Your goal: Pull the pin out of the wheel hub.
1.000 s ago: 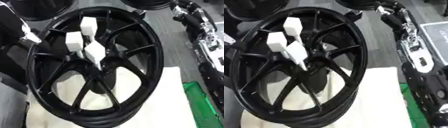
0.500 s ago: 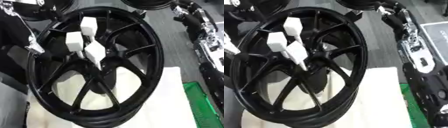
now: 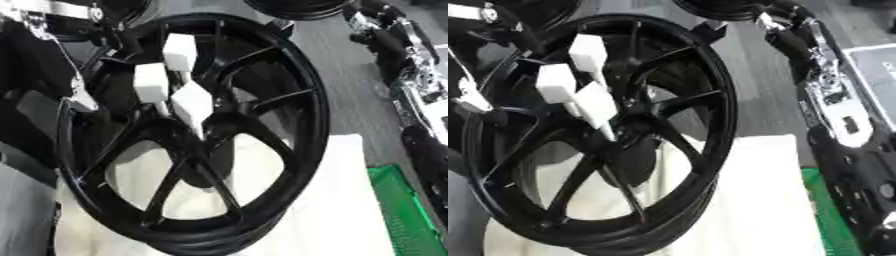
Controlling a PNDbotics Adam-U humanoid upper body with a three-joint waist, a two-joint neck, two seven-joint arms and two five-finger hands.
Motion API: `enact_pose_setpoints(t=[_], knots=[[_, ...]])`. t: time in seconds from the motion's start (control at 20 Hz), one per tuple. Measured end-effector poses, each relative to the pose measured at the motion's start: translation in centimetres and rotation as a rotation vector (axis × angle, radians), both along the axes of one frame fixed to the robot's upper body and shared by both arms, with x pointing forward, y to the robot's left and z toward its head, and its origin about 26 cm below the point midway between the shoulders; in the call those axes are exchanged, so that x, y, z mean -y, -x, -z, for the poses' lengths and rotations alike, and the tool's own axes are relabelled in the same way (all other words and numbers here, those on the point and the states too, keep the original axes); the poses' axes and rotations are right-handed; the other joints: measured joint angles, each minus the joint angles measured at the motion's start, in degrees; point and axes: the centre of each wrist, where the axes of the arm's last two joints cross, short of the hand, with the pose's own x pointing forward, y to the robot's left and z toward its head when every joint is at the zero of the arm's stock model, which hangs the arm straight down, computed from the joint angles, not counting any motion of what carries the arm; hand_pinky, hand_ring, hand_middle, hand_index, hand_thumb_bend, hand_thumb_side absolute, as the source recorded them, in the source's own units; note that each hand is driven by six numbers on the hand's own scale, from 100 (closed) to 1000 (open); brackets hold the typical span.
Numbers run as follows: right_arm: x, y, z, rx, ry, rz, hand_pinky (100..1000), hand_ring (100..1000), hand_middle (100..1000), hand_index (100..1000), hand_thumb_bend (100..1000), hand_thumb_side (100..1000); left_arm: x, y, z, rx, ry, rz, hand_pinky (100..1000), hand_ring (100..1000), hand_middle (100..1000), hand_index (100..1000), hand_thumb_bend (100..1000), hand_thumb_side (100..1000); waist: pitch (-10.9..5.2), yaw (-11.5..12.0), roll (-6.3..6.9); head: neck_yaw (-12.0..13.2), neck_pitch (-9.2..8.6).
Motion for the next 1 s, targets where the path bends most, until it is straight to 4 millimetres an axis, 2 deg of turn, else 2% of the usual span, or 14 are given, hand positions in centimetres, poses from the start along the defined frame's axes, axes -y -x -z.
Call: enact_pose_setpoints(t=[0.25, 0.65, 1.0], knots=[[0.0, 0.0, 0.0, 0.001, 0.0, -0.003, 831, 851, 821, 845, 352, 346, 0.4, -0.3, 0.5, -0.002, -0.016, -0.002, 899, 870, 804, 843, 789, 139, 0.0, -0.2, 0.01, 0.3, 0.0], [-0.1, 0.0, 0.0, -0.001, 0.003, -0.008, 831, 851, 820, 843, 348, 347, 0.8, -0.9, 1.3, -0.021, -0.031, -0.008, 893, 864, 797, 837, 770, 111, 0.0, -0.3, 0.03, 0.6, -0.02], [-0.2, -0.1, 0.0, -0.001, 0.003, -0.011, 832, 851, 820, 843, 346, 348, 1.4, -1.1, 1.7, -0.03, -0.032, -0.001, 887, 857, 788, 831, 747, 124, 0.0, -0.4, 0.02, 0.8, -0.04]])
